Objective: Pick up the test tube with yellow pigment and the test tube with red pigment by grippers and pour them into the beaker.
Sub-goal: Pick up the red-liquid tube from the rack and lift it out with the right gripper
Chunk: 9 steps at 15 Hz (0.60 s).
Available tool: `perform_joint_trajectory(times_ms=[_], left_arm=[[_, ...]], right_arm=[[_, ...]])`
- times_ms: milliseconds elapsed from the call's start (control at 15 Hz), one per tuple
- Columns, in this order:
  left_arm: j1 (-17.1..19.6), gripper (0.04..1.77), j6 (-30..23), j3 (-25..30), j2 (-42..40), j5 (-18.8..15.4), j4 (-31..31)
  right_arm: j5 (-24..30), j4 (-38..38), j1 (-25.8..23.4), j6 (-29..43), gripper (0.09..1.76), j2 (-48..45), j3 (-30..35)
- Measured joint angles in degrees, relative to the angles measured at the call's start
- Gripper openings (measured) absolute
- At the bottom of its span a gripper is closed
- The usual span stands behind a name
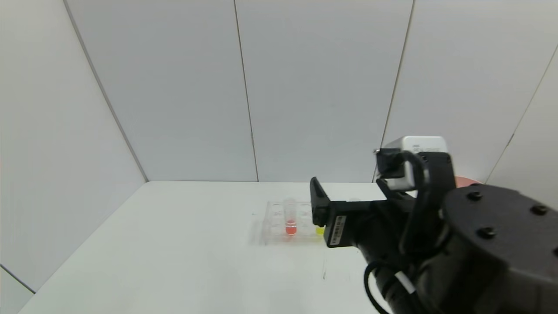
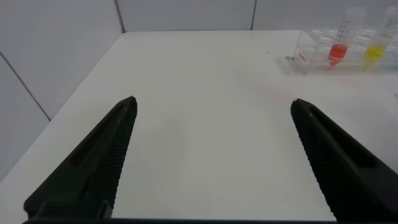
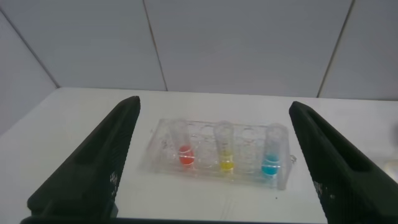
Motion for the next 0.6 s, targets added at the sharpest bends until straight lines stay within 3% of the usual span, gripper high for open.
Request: perform_joint_trajectory(times_ms=[333,600], left_arm=[[0.0,1.76,0.0,0.0,0.0,0.0,0.0],[0.0,1.76,0.0,0.0,0.0,0.0,0.0]], right_arm=[[-0.3,-9.1,0.2,0.3,1.71,13.2,-5.1],[-0.2,-11.1,-2.1,0.3,1.71,22.2,-10.3]])
